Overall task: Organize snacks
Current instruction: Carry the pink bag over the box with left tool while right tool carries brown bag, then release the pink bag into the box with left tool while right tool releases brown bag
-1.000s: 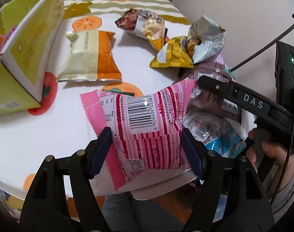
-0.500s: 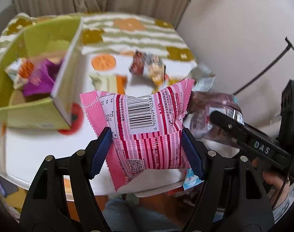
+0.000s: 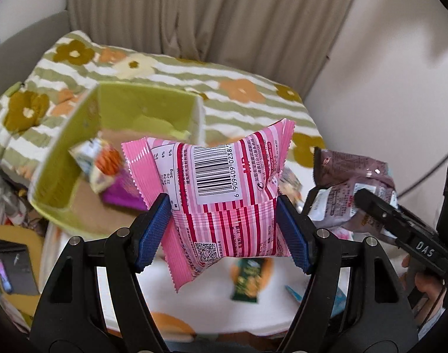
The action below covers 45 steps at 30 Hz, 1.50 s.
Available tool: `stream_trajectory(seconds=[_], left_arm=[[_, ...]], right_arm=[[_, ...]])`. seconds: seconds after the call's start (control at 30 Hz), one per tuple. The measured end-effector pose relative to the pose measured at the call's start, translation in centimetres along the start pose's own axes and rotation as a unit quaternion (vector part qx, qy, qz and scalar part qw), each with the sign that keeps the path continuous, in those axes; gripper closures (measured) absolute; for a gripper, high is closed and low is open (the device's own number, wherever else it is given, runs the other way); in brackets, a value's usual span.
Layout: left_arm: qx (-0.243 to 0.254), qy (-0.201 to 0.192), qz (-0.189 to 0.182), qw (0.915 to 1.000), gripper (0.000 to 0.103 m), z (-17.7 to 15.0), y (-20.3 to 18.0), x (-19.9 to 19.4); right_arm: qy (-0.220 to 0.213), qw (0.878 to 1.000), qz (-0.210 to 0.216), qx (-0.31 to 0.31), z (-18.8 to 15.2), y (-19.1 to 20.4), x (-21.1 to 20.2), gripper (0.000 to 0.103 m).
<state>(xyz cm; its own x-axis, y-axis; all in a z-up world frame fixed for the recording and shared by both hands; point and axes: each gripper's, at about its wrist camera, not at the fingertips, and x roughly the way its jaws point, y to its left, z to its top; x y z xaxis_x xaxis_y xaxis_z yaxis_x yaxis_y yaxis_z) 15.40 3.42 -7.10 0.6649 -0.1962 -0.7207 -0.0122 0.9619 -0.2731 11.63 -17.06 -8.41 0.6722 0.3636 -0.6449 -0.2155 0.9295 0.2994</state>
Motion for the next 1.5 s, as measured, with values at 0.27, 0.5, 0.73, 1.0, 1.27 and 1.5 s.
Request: stream_trajectory(seconds=[0.27,0.5,0.73,1.0,1.27,1.5], left_arm=[[-0.002,0.009,0.023,0.9997,0.033,7.3,7.2,3.2],[0.012,0.056,0.027,0.9980,0.033,12.6,12.7,9.4],[0.017,0.112,0.021,0.9934,0.028,14.5,15.9,15.5],[0.021,0.107,0.017,0.9939,0.002,15.3,17.9,16.7],[0.022,0.098,0.005,0.9950,0.002,13.5,19.4,14.3],[0.031,0.092,0.008,0.9952,0.002,13.3,19.7,14.1]], right_arm=[[-0.009,0.999,0.029,-0.022,5.2,6.4,6.3,0.042],[0.004,1.000,0.017,-0.021,7.8,10.2,11.9,0.042],[0.026,1.000,-0.011,-0.012,8.5,11.8,16.2,0.042],[0.055,0.997,-0.043,-0.010,8.5,12.7,19.6,0.042],[0.066,0.995,-0.059,-0.044,9.0,14.3,22.0,0.042],[0.089,0.991,-0.068,-0.078,9.7,15.2,24.7,0.042]])
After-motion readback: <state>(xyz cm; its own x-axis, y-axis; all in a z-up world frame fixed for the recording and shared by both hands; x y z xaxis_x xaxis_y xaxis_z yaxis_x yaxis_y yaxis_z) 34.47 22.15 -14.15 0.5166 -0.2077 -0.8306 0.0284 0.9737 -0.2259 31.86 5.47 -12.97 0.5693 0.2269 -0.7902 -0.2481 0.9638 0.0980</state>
